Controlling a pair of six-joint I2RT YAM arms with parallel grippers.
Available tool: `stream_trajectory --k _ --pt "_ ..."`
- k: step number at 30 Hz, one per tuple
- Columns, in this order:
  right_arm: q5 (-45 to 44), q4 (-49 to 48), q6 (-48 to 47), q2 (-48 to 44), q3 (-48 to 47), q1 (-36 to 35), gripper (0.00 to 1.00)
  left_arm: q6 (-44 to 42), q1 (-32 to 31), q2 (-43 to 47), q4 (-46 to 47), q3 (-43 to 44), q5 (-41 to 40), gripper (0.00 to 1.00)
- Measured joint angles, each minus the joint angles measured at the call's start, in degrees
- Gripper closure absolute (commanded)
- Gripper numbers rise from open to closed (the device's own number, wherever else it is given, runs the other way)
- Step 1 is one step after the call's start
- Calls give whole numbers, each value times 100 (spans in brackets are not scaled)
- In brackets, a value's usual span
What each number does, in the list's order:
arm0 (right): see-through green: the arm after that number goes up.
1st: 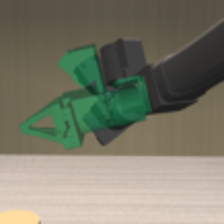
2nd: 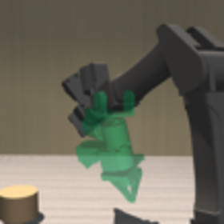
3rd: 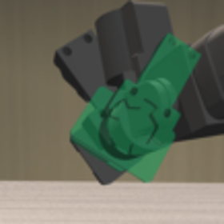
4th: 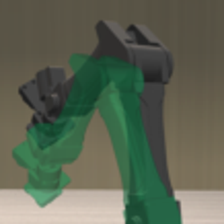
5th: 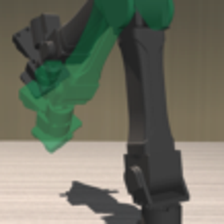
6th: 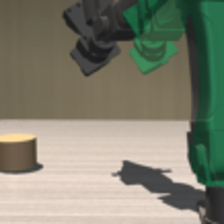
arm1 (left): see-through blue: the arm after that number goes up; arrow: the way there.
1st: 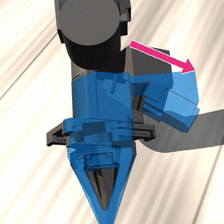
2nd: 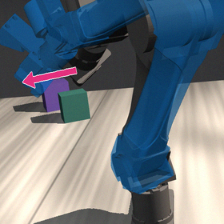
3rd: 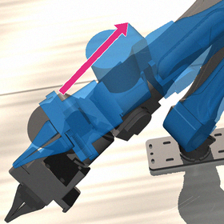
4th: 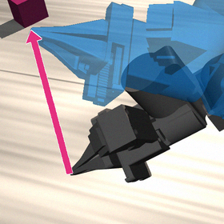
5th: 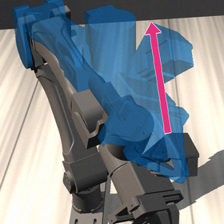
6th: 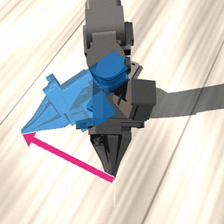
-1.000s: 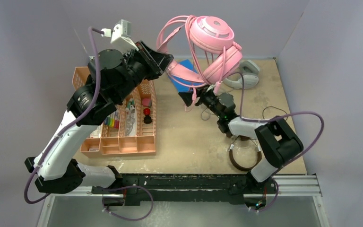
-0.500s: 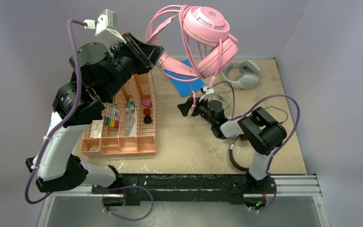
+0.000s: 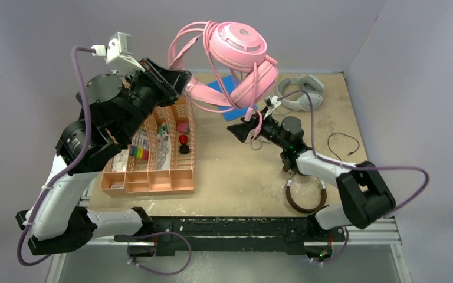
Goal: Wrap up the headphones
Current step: Wrap the headphones cable around the headphones.
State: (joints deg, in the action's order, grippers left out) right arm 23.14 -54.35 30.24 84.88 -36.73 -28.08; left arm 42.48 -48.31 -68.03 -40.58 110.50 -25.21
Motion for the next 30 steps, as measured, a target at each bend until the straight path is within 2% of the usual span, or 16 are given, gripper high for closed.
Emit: stream_trajectory --k 4,11,13,16,19,22,27,30 --pt "247 225 -70 -625 -122 -4 5 24 -9 140 166 -553 -59 100" --pt "391 544 48 -745 -63 -2 1 20 -9 68 164 -820 -190 100" --pt "374 354 203 -907 146 17 1 13 -9 68 166 -785 -249 100" --pt "273 -518 680 -1237 841 190 1 -15 -9 72 151 -649 -393 100" --pt "-396 -1475 1241 -1823 2083 549 1 -15 -13 166 140 -601 -627 100" --pt "-1152 -1648 1537 -2518 2922 828 1 -11 -15 391 57 -640 -901 100" --pt "-2216 -1158 1668 -3939 3152 903 1 -9 -15 962 -70 -778 -1392 100" --pt "-2415 -1143 1690 -4192 3182 918 1 -24 -15 1067 -122 -778 -1499 100"
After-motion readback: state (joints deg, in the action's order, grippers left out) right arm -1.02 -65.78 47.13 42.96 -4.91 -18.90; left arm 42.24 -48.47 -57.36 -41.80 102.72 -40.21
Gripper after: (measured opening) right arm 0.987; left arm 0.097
